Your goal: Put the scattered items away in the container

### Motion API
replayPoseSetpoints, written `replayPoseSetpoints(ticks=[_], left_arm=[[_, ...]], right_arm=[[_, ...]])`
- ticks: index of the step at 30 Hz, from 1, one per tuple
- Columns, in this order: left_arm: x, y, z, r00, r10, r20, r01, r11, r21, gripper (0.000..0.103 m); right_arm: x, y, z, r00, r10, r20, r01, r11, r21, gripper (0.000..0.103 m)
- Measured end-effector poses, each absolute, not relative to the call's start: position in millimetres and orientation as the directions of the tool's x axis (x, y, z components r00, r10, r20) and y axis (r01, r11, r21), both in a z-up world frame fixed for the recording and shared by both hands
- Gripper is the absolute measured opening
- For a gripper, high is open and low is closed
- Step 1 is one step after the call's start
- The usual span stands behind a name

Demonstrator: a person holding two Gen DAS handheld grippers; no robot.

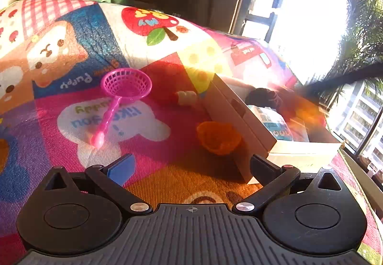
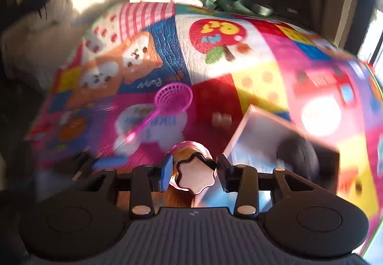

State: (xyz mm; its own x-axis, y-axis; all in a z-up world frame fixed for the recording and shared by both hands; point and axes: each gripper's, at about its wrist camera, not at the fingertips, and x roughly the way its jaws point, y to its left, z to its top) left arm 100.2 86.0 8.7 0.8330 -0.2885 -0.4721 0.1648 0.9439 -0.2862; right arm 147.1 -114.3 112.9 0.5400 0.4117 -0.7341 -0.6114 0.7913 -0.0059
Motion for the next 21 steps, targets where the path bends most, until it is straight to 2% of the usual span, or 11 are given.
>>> replayPoseSetpoints(ticks=[6, 10, 12, 14, 21], left_arm=[[102, 88, 7, 0.831, -0.29, -0.474, 0.156, 0.941, -0.302, 0.103], [104, 86, 7, 0.829, -0.275, -0.488, 0.142, 0.946, -0.293, 0.103], [103, 85, 7, 0.831, -0.257, -0.493, 0.128, 0.952, -0.279, 0.103], [103, 83, 7, 0.835, -0.241, -0.495, 0.119, 0.957, -0.265, 0.103], [106, 82, 5, 0.828, -0.212, -0.519, 0.088, 0.963, -0.253, 0.103]], right_arm=[[89, -199, 74, 0.526, 0.363, -0.769, -0.506, 0.86, 0.06, 0.038], [74, -224, 51, 0.559, 0.366, -0.744, -0.457, 0.885, 0.091, 0.039], [68, -235, 43, 0.604, 0.382, -0.7, -0.425, 0.897, 0.122, 0.06], [65, -247, 38, 0.658, 0.385, -0.647, -0.391, 0.909, 0.144, 0.071], [70, -276, 6, 0.77, 0.356, -0.529, -0.276, 0.934, 0.226, 0.081]])
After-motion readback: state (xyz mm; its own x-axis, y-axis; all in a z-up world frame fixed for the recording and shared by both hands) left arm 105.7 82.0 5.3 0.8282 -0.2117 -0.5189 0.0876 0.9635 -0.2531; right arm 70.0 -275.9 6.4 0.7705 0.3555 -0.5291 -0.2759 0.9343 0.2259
